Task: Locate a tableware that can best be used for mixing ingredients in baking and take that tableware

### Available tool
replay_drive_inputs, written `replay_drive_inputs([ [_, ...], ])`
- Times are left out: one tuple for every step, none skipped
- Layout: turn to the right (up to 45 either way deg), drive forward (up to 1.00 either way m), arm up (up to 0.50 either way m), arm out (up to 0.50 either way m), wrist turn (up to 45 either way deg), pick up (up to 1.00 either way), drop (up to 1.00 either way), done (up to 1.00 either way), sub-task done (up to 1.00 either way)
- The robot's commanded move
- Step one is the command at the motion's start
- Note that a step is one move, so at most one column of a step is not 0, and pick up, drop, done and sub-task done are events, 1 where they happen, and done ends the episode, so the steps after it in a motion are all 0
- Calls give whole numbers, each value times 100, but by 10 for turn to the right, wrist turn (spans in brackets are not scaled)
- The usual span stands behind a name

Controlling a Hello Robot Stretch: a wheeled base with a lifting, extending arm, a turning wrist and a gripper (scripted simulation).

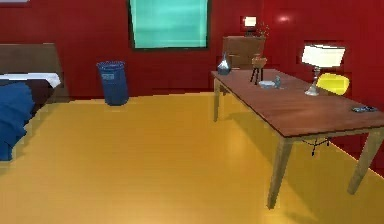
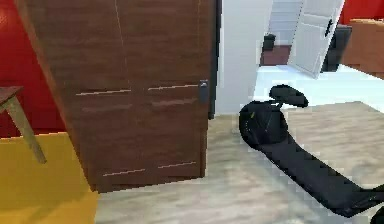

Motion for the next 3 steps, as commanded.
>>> replay_drive_inputs([
  [450, 0, 0, 0, 0, 0, 0, 0, 0],
  [90, 0, 0, 0, 0, 0, 0, 0, 0],
  [30, 0, 0, 0, 0, 0, 0, 0, 0],
])
